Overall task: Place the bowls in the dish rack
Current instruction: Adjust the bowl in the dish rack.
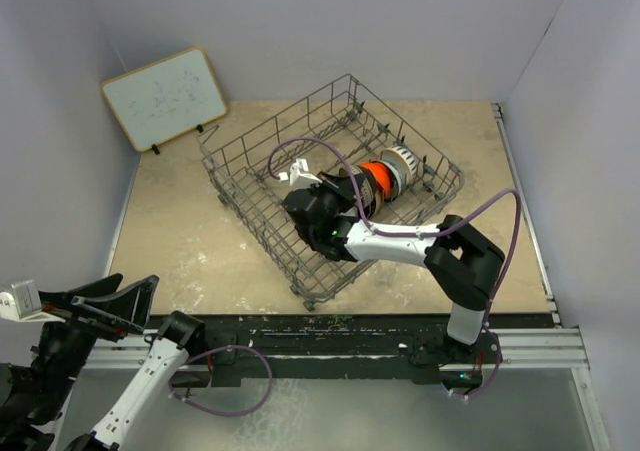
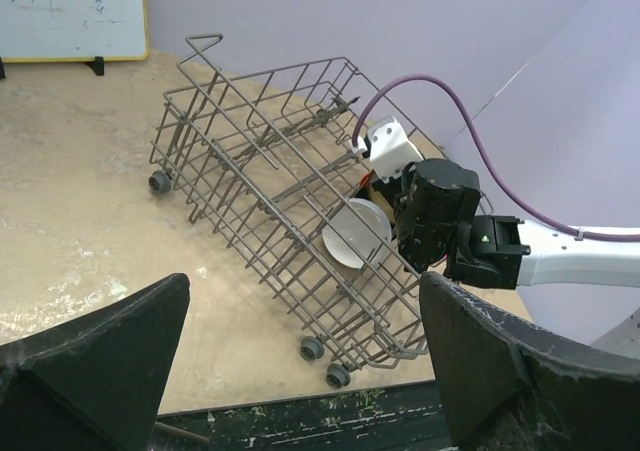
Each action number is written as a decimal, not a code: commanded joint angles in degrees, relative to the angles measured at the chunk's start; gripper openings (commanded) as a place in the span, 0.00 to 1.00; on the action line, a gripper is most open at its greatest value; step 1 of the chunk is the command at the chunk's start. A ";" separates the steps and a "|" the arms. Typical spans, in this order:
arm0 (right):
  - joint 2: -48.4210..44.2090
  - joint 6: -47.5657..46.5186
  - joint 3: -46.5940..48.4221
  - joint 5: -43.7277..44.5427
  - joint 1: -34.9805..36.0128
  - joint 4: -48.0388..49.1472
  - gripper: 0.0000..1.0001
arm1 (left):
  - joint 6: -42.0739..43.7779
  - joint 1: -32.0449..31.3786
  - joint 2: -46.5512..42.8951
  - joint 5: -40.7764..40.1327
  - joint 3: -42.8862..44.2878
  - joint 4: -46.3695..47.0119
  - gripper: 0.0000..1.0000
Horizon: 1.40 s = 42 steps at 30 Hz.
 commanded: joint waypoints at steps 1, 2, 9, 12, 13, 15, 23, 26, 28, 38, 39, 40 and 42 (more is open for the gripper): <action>5.67 7.45 -1.54 -8.75 5.66 -4.60 0.09 | -0.88 -0.59 -0.25 -0.93 -0.17 0.66 0.99; 5.98 7.45 -1.51 -8.73 5.87 -4.65 0.12 | -0.92 -0.62 -0.24 -1.02 -0.17 0.66 0.99; 5.62 8.99 -1.47 -9.61 6.38 -5.22 0.41 | -1.01 -0.97 -0.15 -1.42 -0.89 0.84 0.99; 5.22 10.43 -1.26 -10.43 6.53 -6.54 0.44 | -1.11 -1.09 -0.16 -1.51 -1.28 1.10 0.99; 5.16 10.70 -1.25 -10.62 6.64 -6.88 0.45 | -1.19 -1.12 -0.15 -1.54 -1.53 1.23 0.99; 4.86 11.73 -0.96 -10.72 6.92 -8.08 0.50 | -1.17 -1.19 -0.18 -1.47 -1.92 1.51 0.99; 1.89 23.45 2.48 -11.58 7.87 -20.64 0.64 | -0.88 -1.32 1.21 -1.53 -2.20 2.02 0.99; 0.47 29.99 4.68 -13.76 8.01 -28.26 0.69 | -0.72 -1.54 1.74 -1.71 -2.01 2.16 0.99; -0.44 32.75 5.18 -14.22 8.14 -30.96 0.76 | -0.62 -1.68 2.23 -1.96 -1.88 2.43 0.99; -5.64 38.39 9.46 -18.70 8.11 -32.17 0.98 | -0.33 -1.98 4.23 -1.55 -2.23 3.86 0.99; -6.00 38.68 10.08 -19.34 8.10 -33.29 0.98 | -0.31 -1.98 4.37 -1.55 -2.16 3.86 0.99; -6.27 39.04 10.57 -19.81 8.08 -33.85 0.99 | -0.33 -1.98 4.49 -1.55 -2.06 3.90 0.99; -7.07 40.20 11.49 -20.21 8.09 -34.97 0.99 | -0.30 -1.98 5.01 -1.64 -1.85 3.74 0.99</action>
